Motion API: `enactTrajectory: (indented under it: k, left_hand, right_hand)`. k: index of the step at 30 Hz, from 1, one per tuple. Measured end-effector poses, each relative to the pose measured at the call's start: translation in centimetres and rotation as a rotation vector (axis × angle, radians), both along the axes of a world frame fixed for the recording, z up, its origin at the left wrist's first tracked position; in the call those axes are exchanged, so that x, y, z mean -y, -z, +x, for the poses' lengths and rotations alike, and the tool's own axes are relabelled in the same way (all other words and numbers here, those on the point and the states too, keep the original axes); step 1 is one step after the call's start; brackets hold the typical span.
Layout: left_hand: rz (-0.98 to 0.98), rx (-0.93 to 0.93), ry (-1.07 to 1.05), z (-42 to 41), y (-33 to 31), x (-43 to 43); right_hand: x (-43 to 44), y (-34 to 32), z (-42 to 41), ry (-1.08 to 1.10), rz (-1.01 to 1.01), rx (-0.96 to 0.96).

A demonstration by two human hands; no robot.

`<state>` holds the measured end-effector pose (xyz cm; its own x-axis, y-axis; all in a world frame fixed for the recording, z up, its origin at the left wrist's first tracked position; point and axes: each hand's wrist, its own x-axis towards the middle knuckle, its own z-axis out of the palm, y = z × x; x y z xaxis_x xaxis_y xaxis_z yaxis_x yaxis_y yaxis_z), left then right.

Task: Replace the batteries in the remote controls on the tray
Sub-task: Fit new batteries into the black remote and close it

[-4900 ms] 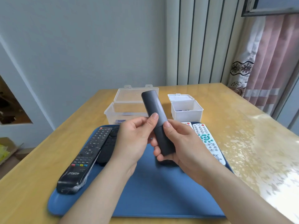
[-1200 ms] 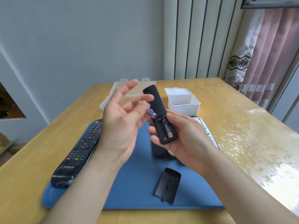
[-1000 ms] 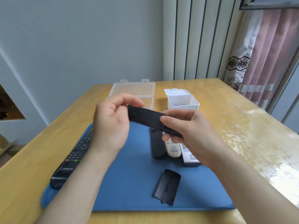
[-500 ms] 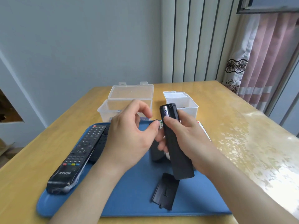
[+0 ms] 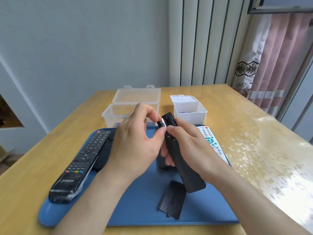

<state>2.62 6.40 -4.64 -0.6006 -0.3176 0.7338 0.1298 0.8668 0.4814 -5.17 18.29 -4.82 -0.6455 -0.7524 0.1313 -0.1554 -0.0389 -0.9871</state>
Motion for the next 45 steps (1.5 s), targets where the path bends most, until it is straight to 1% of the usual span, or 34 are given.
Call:
enactTrajectory:
  k: [6,12,14,17,18,21,25,28,33,41,43,45]
  left_hand:
    - [0.032,-0.037,-0.029,-0.28,0.06,0.21]
    - [0.129,-0.039,-0.005,-0.28,0.04,0.21]
    - [0.193,-0.019,0.016,-0.39,0.03,0.22]
    - [0.39,-0.009,0.125,-0.68,0.19,0.21]
    - [0.425,-0.008,0.152,-0.74,0.27,0.13]
    - [0.371,-0.015,0.141,-0.79,0.51,-0.09]
    - [0.247,-0.089,0.042,-0.75,0.47,-0.02]
    - [0.146,-0.097,-0.007,-0.61,0.5,-0.08]
    - [0.042,-0.092,-0.052,-0.36,0.25,-0.1]
    - [-0.137,-0.13,-0.122,-0.38,0.16,-0.02]
    - [-0.125,-0.131,-0.132,-0.47,0.28,-0.1]
    - [-0.064,-0.11,-0.114,-0.55,0.37,-0.06]
  right_hand:
    - [0.26,0.34,0.15,0.034,0.02,-0.061]
    - [0.44,0.41,0.42,0.052,0.053,-0.115]
    - [0.57,0.46,0.55,0.041,0.057,-0.107]
    - [0.7,0.38,0.67,0.015,0.048,-0.075]
    - [0.69,0.35,0.68,0.014,0.046,-0.078]
    - [0.73,0.32,0.7,0.024,0.044,-0.099]
    - [0.7,0.21,0.67,0.044,0.031,-0.092]
    - [0.63,0.1,0.62,0.051,0.018,-0.055]
    - [0.52,0.03,0.74,0.045,0.011,-0.032]
    - [0.7,0.44,0.72,0.076,0.01,-0.108]
    - [0.7,0.46,0.69,0.088,0.013,-0.119]
    - [0.76,0.56,0.66,0.091,0.019,-0.135]
